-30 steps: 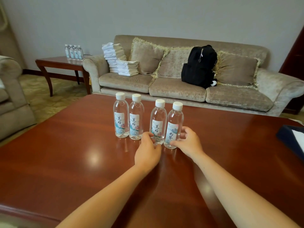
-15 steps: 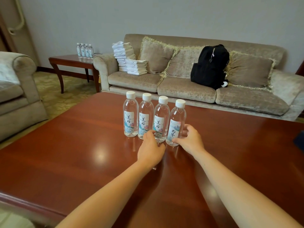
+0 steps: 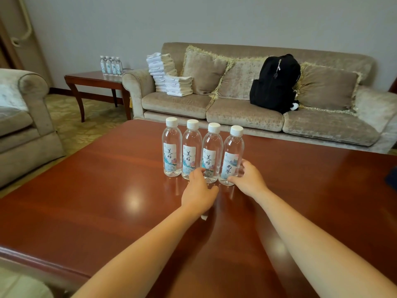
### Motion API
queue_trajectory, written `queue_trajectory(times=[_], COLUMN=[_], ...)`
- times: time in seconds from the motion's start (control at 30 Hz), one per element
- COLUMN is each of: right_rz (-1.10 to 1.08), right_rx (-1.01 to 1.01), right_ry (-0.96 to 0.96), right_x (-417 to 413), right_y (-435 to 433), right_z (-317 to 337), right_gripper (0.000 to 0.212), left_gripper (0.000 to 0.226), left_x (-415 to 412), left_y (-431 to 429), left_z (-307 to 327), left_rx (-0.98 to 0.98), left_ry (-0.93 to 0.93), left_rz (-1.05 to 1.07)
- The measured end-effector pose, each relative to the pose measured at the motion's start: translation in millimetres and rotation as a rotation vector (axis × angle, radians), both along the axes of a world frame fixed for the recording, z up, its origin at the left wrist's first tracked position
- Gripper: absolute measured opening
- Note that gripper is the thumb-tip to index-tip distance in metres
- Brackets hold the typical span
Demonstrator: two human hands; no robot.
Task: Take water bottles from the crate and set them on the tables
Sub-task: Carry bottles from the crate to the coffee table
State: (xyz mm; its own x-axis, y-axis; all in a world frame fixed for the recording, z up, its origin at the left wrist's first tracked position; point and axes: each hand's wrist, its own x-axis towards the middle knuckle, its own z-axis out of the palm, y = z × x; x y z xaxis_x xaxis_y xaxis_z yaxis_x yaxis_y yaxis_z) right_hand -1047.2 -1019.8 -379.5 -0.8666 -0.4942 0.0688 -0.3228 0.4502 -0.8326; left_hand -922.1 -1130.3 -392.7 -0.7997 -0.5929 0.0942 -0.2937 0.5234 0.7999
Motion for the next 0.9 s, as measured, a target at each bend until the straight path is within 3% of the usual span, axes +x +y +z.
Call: queue_trajectory(times=[0.2, 0.4, 0.6, 0.73, 0.9], right_rz=[0.020, 0.049, 0.089, 0.114, 0.167], right_rx=[0.014, 0.225, 0.484, 0.593, 0.705], right_ry=[-0.029, 0.166, 0.324, 0.362, 0.255], right_x=[24, 56, 74, 72, 58], right_y=[11, 40, 61, 66, 63], right_z=[-2, -2, -17, -24, -30], right_gripper=[0.092, 0.093, 0.090, 0.095, 0.099], left_gripper=[0.063, 0.061, 0.068, 0.079, 0.085], left_x=[13, 37, 54, 56, 47], left_y=[-5, -6, 0, -1, -9], left_z=[5, 3, -7, -13, -14], left_rx=[-0.002, -0.088, -0.343, -0.512, -0.598], left_ry=[0.009, -0.009, -0.096, -0.177, -0.295], left_rz=[-0.035, -0.100, -0.198, -0.224, -0.263])
